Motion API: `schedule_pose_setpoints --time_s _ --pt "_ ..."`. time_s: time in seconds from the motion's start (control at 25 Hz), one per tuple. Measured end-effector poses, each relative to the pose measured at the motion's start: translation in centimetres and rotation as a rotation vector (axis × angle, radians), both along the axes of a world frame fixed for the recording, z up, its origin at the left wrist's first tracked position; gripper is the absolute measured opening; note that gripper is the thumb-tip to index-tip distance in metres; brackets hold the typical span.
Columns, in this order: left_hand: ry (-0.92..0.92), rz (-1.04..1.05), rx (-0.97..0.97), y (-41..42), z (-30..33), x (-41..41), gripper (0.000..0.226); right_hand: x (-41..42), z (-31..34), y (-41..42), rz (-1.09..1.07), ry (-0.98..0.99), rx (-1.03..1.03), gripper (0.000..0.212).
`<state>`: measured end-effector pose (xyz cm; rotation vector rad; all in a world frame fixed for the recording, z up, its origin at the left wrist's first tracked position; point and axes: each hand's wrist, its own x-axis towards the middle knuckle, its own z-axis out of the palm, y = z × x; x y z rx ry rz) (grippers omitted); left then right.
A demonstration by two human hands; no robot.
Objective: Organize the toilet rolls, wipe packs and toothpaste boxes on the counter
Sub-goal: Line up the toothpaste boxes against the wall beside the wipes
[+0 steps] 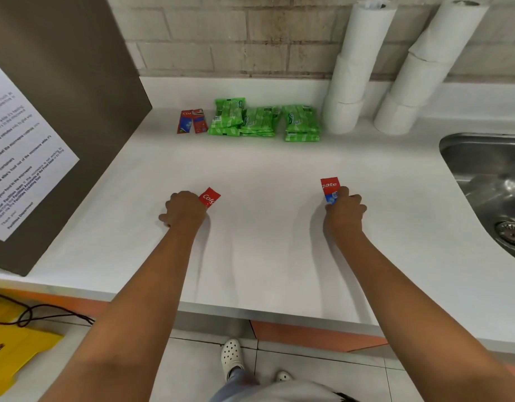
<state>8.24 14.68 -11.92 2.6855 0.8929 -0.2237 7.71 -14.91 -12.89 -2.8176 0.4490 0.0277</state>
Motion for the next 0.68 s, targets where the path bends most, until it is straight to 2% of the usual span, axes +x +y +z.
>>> schedule_pose_setpoints --time_s 0.08,0.2,0.36,0.44,0.6,0.68 --pt "0.057 0.011 -0.03 0.3 0.5 0.5 0.033 -0.1 0.3 -0.1 -0.036 -0.001 0.119 0.043" --pt "0.069 -0.099 -0.085 1.0 0.2 1.0 0.04 -0.5 0.5 -0.3 -0.095 -0.025 0.315 0.038" --pt "-0.075 -0.105 -0.171 0.7 0.7 -0.2 0.039 -1.3 0.9 0.8 0.043 -0.013 0.189 0.034" --pt "-0.16 -0.115 -0.222 0.3 1.1 -1.0 0.031 -1.4 1.3 1.9 0.118 -0.002 0.174 0.036" --pt "-0.287 -0.193 -0.343 -0.1 1.0 -2.2 0.013 -1.0 2.1 5.0 0.155 0.045 0.362 0.03" --pt "-0.255 -0.151 -0.454 0.6 1.6 -1.6 0.021 -0.6 2.6 6.8 0.174 0.077 0.495 0.025"
